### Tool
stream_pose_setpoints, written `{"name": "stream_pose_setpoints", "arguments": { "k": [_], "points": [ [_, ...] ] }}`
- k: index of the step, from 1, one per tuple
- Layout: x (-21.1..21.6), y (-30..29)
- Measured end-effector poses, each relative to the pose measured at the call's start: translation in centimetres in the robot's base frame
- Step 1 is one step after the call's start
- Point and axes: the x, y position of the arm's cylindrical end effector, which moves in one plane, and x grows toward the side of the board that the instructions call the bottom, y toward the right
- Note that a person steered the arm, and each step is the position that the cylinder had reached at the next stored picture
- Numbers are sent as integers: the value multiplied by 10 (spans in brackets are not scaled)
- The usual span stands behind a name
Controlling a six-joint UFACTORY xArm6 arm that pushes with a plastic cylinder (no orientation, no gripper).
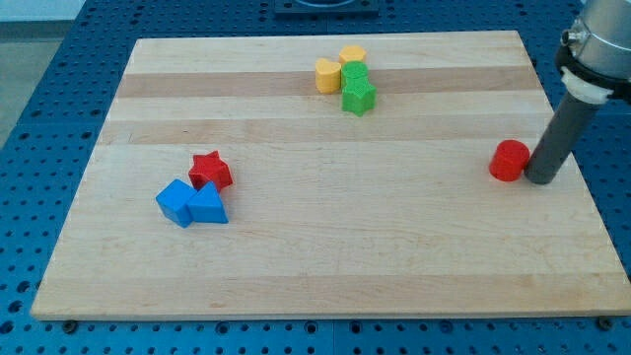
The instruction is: Move the red circle to the vertical bottom of the yellow heart
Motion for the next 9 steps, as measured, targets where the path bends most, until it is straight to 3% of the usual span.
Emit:
{"name": "stream_pose_setpoints", "arguments": {
  "k": [2, 4, 5, 6, 9],
  "points": [
    [-4, -35],
    [-62, -10],
    [-64, -13],
    [-62, -19],
    [0, -60]
  ]
}}
